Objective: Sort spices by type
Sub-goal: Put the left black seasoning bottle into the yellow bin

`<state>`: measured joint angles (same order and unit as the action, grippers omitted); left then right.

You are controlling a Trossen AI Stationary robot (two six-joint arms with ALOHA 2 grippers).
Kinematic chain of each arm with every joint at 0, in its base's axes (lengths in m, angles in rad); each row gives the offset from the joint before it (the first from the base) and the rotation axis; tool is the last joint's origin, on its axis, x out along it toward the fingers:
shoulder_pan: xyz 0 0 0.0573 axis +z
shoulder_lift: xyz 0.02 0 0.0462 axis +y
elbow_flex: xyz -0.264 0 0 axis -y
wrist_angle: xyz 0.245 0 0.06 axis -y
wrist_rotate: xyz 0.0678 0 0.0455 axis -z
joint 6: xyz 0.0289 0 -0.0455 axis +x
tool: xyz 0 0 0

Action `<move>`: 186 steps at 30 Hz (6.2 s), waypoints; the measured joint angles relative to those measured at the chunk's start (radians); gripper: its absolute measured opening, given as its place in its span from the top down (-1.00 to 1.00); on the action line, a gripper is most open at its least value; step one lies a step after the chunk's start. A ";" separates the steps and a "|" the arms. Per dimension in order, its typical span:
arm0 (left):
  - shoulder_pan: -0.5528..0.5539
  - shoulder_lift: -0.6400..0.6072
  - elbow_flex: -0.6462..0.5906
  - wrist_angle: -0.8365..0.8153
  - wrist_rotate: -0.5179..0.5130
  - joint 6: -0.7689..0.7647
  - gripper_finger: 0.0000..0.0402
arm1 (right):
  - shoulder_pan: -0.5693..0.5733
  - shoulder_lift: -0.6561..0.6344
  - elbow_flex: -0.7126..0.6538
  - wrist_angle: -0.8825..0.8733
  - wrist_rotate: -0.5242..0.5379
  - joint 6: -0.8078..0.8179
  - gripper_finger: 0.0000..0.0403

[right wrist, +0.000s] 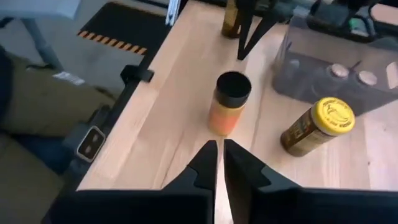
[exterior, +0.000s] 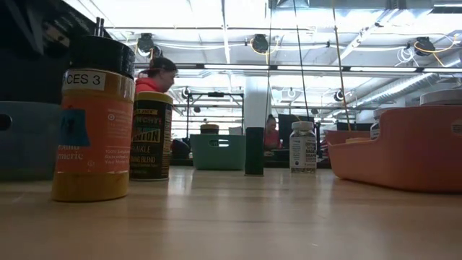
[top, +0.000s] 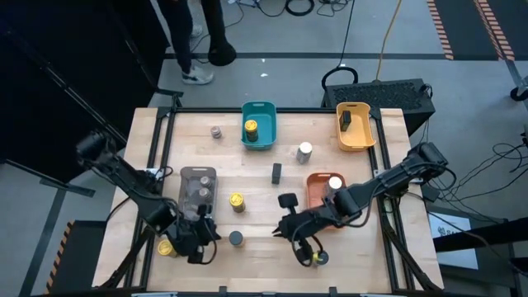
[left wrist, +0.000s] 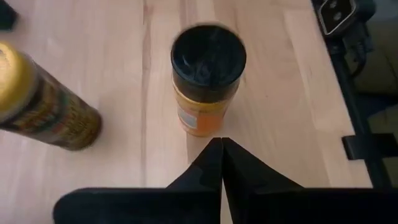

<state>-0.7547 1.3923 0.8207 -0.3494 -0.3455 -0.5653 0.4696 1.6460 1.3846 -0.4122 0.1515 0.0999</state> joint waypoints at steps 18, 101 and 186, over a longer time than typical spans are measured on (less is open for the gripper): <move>0.024 0.200 0.000 0.126 -0.110 -0.102 0.98 | 0.011 0.029 0.000 0.011 0.096 -0.008 0.98; 0.029 0.216 -0.001 0.184 -0.217 -0.077 0.98 | -0.294 -0.146 -0.224 0.323 0.047 -0.079 0.14; 0.057 0.216 -0.001 0.201 -0.328 -0.004 0.98 | -1.332 -0.623 -1.139 0.701 0.613 0.404 0.14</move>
<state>-0.6978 1.6081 0.8200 -0.1486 -0.6735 -0.5690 -0.8627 1.0233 0.2451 0.2888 0.7647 0.5041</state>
